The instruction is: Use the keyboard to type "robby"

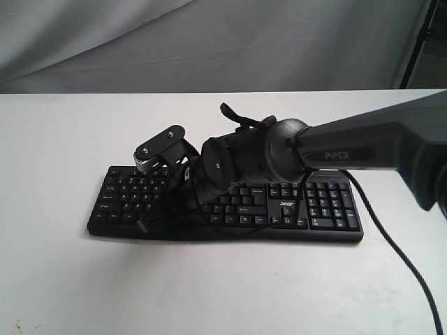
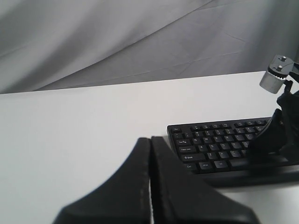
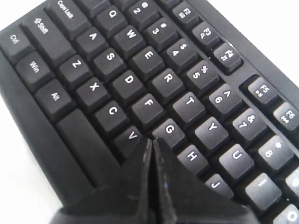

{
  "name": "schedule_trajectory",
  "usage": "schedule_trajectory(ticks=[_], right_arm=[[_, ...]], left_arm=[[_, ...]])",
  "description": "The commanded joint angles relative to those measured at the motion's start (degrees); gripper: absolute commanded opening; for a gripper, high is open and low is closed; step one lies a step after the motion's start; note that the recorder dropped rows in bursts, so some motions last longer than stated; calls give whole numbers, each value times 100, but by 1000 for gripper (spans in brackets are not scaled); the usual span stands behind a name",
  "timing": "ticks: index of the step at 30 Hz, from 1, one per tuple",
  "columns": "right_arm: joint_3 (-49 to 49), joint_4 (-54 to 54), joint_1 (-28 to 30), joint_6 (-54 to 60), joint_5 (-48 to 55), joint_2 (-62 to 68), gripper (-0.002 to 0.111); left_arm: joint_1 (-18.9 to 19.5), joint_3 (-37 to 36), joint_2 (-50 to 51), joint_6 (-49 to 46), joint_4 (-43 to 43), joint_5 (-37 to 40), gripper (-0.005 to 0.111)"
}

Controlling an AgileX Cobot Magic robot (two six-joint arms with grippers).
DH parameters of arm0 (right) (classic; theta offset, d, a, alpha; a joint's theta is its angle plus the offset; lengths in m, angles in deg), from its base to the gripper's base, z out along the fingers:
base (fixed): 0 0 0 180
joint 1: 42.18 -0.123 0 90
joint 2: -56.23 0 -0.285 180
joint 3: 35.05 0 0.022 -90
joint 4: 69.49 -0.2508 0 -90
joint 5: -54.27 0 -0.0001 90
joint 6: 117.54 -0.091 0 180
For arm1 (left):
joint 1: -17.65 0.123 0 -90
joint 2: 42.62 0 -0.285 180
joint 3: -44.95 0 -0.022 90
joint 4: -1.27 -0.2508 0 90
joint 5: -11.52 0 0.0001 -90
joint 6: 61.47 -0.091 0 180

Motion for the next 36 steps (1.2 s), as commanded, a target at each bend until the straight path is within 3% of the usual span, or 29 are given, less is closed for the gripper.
schedule_trajectory(ticks=[1,17,26,36], right_arm=[[21,171,-1,2,-6,-180,0],[21,110,132,-36,40,-286,0],[826,381,452,-36,930,-202,0],[826,223,393,-23,732,91,0]], left_arm=[[-36,-25,-20,16,-27,-42,0],[-36,-25,-20,16,-27,-42,0],[-36,-25,-20,16,-27,-42,0],[-36,-25,-20,16,-27,-42,0]])
